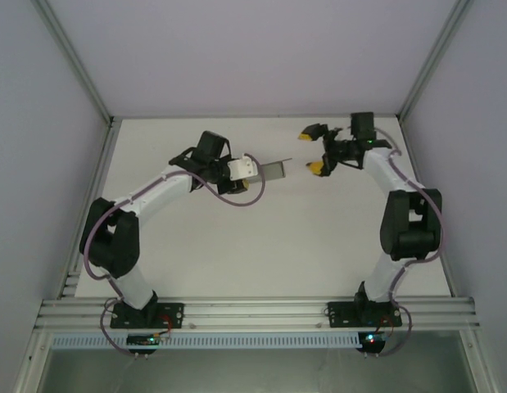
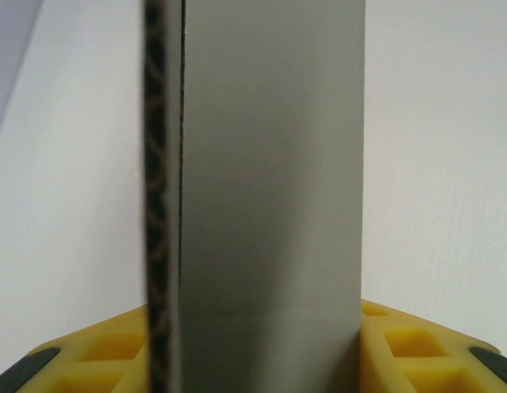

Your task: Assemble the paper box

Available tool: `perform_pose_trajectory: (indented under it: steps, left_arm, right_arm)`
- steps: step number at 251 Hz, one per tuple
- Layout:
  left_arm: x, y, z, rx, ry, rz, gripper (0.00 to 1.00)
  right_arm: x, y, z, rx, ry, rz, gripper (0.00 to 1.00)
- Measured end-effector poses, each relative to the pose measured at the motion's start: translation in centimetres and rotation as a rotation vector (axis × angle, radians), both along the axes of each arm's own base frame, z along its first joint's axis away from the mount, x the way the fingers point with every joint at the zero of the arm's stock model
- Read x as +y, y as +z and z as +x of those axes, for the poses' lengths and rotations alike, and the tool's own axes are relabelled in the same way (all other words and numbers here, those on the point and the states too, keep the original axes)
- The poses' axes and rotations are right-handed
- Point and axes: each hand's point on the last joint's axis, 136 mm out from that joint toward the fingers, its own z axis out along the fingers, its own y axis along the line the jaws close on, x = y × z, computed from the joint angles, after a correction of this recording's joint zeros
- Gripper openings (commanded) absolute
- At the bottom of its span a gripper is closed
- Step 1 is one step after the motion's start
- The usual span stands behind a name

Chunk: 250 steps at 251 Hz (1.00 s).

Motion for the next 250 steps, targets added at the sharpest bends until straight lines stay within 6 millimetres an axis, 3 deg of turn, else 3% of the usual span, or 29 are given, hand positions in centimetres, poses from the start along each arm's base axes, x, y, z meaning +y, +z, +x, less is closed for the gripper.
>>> perform_pose_trajectory:
  steps: [20, 41, 85, 106, 160, 200, 250]
  left_arm:
    - [-0.1, -0.4, 0.1, 0.066, 0.020, 0.014, 0.31]
    - [-0.3, -1.7, 0.0, 0.144, 0.029, 0.038, 0.31]
    - [0.1, -5.6, -1.3, 0.333, 0.048, 0.115, 0.32]
    - [0.0, -5.8, -1.4, 0.369, 0.048, 0.119, 0.32]
    - [-0.4, -6.2, -2.1, 0.451, 0.037, 0.120, 0.32]
    - [-0.5, -6.2, -2.4, 0.471, 0.029, 0.110, 0.33]
    - [-0.5, -6.3, -2.8, 0.489, 0.024, 0.108, 0.33]
  right_arm:
    - [-2.3, 1.4, 0.6, -0.174, -0.014, -0.157, 0.99]
    - [-3.1, 2.9, 0.5, -0.365, 0.023, -0.332, 0.99]
    - [-0.4, 6.2, -1.8, -0.729, 0.255, -0.622, 0.99]
    - [0.9, 6.6, -3.0, -0.846, 0.368, -0.690, 0.99]
    - [1.6, 3.2, -4.2, -0.931, 0.589, -0.800, 0.96]
    - [5.0, -0.9, -6.2, -0.917, 0.891, -0.813, 0.84]
    - [8.0, -4.6, -6.6, -0.863, 1.164, -0.788, 0.71]
